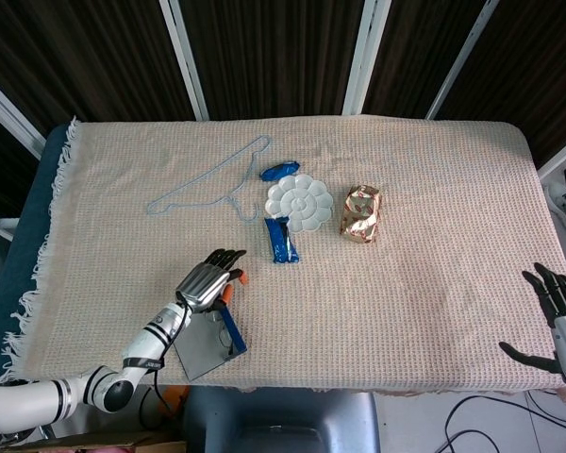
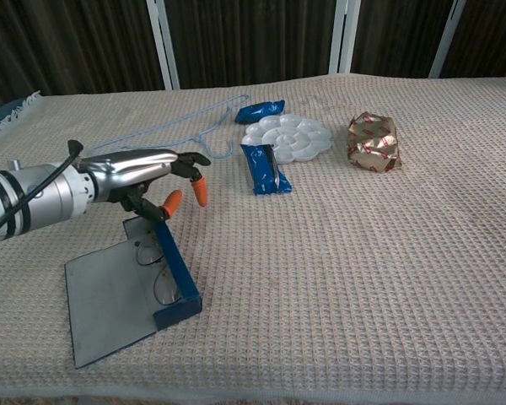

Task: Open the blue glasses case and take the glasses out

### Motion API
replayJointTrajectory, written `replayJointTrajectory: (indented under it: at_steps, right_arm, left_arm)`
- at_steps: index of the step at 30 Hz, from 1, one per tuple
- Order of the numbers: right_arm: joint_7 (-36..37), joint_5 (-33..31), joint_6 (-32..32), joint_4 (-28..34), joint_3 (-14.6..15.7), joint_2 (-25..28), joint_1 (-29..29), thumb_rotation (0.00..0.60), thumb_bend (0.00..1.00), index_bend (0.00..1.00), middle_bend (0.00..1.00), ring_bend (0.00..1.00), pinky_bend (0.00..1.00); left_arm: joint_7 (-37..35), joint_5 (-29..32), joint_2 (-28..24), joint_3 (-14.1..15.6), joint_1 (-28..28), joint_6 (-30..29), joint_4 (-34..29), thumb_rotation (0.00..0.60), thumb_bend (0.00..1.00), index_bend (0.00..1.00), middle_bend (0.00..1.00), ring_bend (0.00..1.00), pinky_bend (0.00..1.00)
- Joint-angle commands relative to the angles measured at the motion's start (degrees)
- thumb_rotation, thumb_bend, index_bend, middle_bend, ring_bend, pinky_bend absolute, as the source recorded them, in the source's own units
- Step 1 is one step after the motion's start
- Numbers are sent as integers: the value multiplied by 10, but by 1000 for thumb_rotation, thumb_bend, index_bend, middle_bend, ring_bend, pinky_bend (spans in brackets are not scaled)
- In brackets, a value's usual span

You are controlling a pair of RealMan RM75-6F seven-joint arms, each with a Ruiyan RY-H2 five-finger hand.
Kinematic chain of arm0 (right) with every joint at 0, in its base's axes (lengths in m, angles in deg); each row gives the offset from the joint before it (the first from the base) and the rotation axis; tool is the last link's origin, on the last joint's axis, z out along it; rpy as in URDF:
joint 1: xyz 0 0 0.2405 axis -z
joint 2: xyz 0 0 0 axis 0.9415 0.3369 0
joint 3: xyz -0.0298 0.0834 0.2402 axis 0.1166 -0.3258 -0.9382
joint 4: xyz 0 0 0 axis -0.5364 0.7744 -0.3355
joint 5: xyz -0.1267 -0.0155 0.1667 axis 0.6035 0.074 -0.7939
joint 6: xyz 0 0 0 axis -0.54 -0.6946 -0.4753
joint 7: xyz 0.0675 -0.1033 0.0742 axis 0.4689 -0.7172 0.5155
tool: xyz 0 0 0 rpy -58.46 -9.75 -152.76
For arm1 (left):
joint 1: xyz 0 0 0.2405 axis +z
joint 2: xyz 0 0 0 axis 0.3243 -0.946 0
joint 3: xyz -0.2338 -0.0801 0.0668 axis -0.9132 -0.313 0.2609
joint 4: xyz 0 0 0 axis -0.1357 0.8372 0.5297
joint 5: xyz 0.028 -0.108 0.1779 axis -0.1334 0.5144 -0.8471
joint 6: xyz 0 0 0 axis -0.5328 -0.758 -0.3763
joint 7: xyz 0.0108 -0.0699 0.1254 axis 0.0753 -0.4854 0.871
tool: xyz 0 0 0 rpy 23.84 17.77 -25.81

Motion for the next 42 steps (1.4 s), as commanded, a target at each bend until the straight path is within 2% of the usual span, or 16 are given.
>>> replayJointTrajectory:
  at_steps: [1, 8, 14, 30, 42]
  right_arm:
    - [2, 0, 2, -1, 0, 0, 1, 600, 176, 0, 0, 0, 0]
    - [-5, 3, 2, 0, 1, -2, 1, 600, 176, 0, 0, 0, 0]
    - [-11, 6, 4, 1, 1, -4, 2, 600, 176, 0, 0, 0, 0]
    - [-25, 10, 2, 5, 1, -10, 0, 600, 176, 0, 0, 0, 0]
    - [-41, 14, -4, 8, 4, -14, -3, 600, 176, 0, 0, 0, 0]
  left_arm:
    - [11, 8, -2, 10, -2, 2, 5, 600, 716, 402, 0, 0, 0]
    - [35, 23, -16, 26, 2, -6, -1, 600, 718, 453, 0, 0, 0]
    - [55, 65, -34, 34, 4, -9, -4, 600, 722, 478, 0, 0, 0]
    - [35, 88, -90, 65, 35, -19, -30, 600, 724, 494, 0, 0, 0]
    - [3, 88, -149, 86, 61, -16, -87, 600, 741, 495, 0, 0, 0]
